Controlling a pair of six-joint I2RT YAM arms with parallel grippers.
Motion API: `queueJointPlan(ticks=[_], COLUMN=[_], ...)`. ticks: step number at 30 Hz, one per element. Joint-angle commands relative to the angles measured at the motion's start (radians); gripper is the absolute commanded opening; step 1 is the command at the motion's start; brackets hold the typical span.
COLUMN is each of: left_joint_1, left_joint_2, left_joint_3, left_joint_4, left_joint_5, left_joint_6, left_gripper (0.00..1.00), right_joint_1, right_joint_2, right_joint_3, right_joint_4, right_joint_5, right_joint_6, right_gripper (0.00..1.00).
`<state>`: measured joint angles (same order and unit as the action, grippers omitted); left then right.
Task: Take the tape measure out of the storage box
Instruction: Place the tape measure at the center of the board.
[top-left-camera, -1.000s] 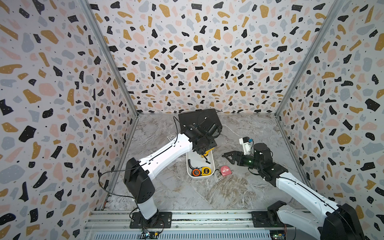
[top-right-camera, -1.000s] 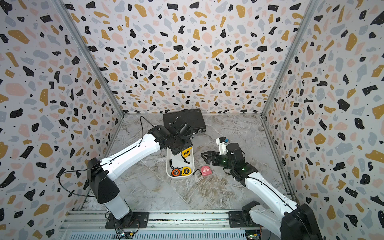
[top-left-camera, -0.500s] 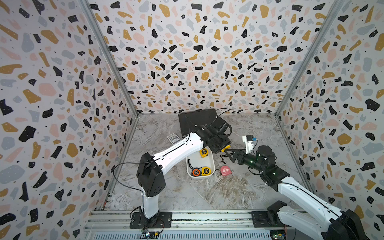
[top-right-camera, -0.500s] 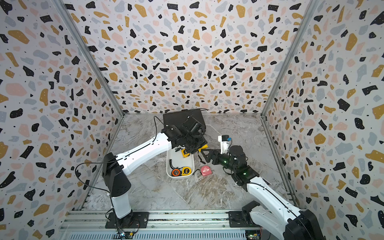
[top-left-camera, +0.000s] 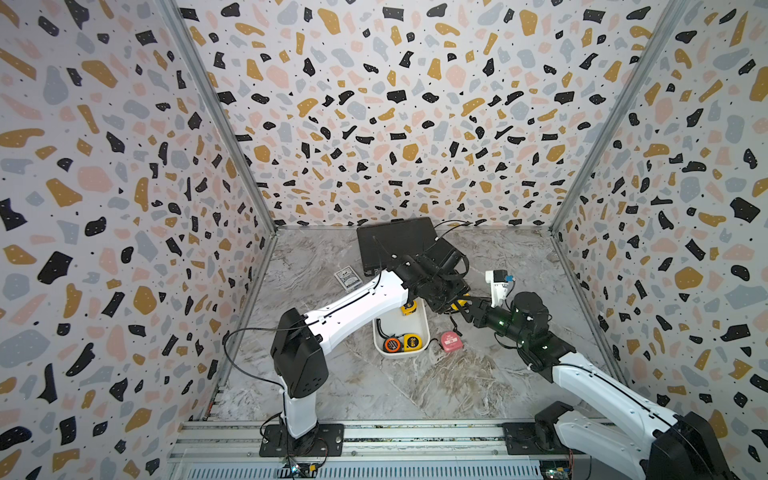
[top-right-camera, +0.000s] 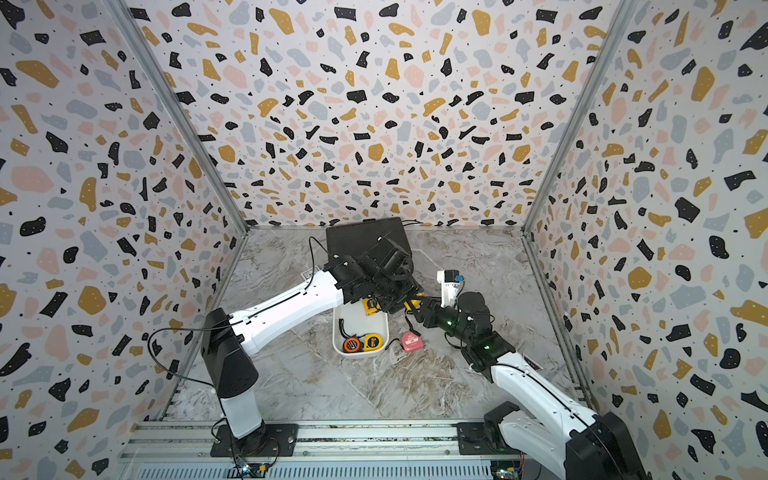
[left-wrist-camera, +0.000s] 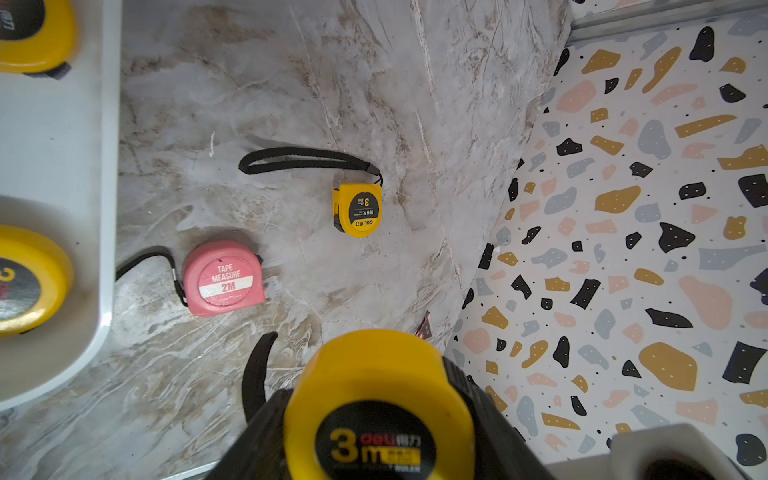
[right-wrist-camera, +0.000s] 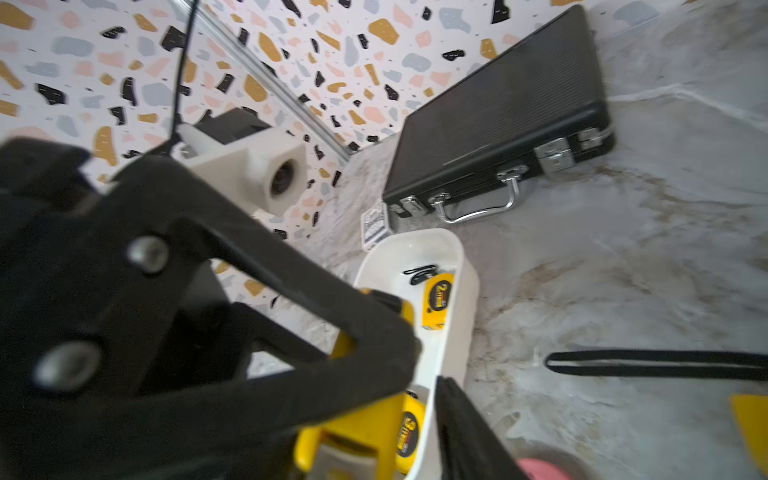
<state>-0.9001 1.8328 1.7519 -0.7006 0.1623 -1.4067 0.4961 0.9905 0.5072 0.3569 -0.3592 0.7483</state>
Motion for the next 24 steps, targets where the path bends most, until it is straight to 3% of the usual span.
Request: queueJointPlan(ticks=[1,6,8,9,13,14,24], left_joint_1=[-0.007,-0.006,-0.007,-0.005,0.0,0.003,0.044], left_joint_2=[-0.047,-0.044,-0.04,-0.032,0.002,0.002,-0.065], left_joint_3=[-0.015,-0.018,-0.012,-0.001,0.059,0.066,0.013], left_joint_4=[0.056,0.077,0.074,0.062,-0.031,-0.047,-0.167], left_joint_5=[0.019,0.022,0.011,0.005,-0.031,-0.045,-0.184], left_joint_6=[-0.014,-0.008,0.013,0.029,0.117,0.139,0.311], left_gripper=[0.0,0.02,0.4,0.54,0.94,1.0,1.0], right_joint_1=[0.004,-0.001,-0.012,-0.021,-0.068,-0.082,-0.217], right_joint_2=[-0.009,-0.042,-0.058,-0.066,-0.098,-0.106,-0.077], right_joint_3=[-0.002,-0.015,-0.018,-0.022,-0.053,-0.061,-0.162], right_joint_4=[0.016,-0.028,-0.072,-0.091,-0.171,-0.196,-0.281], right_joint_5=[0.007,0.027,0.031,0.03,0.008,0.001,-0.11], right_joint_6=[0.002,0.006,0.014,0.02,0.054,0.061,0.142], right_gripper=[0.35,0.22,0.2,0.19,0.18,0.18,0.18])
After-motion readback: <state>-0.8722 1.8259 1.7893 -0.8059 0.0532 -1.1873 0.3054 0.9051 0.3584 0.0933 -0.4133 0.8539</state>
